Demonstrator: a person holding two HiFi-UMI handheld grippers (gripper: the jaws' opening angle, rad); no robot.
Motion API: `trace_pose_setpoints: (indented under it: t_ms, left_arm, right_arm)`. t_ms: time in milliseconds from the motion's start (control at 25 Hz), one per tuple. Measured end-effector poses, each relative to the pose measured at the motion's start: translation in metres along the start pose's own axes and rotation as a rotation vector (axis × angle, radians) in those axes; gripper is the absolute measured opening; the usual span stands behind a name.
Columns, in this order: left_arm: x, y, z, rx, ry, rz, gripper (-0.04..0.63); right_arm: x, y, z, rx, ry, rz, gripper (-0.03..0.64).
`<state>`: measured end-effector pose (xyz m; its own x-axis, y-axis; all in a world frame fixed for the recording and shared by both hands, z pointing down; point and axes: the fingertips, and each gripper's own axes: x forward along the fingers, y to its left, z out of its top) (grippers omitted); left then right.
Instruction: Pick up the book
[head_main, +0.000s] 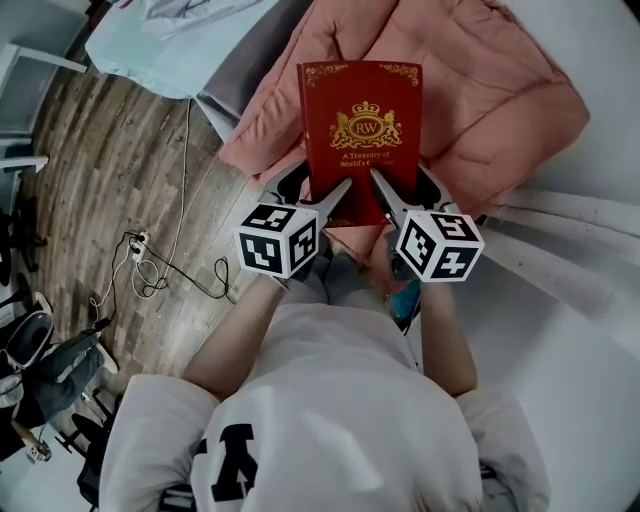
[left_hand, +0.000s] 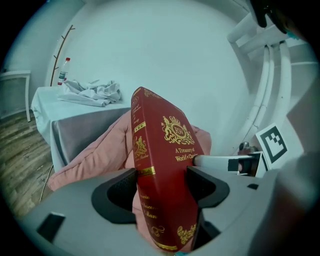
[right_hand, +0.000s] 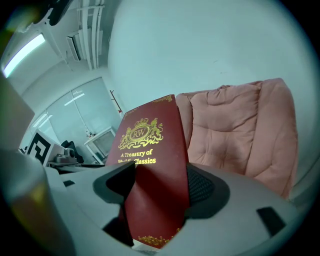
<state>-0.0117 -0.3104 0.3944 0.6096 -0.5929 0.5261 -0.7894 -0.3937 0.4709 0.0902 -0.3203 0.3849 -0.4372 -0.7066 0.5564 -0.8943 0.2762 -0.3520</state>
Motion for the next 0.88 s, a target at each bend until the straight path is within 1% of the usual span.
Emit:
trace_pose_setpoints:
  t_ms: [360,880]
  left_arm:
    - [-0.02,-0.012,0.035,0.04,-0.063,-0.014,0.308]
    - [-0.046,-0.034,0.079,0.105,-0.147,-0.061,0.311]
  right_arm:
    - [-0.017,0.018,0.035,-0.037,-0.068,-0.005,0.325]
    - [-0.049,0.041,0.08,-0.097,-0.188,-0.035,0.324]
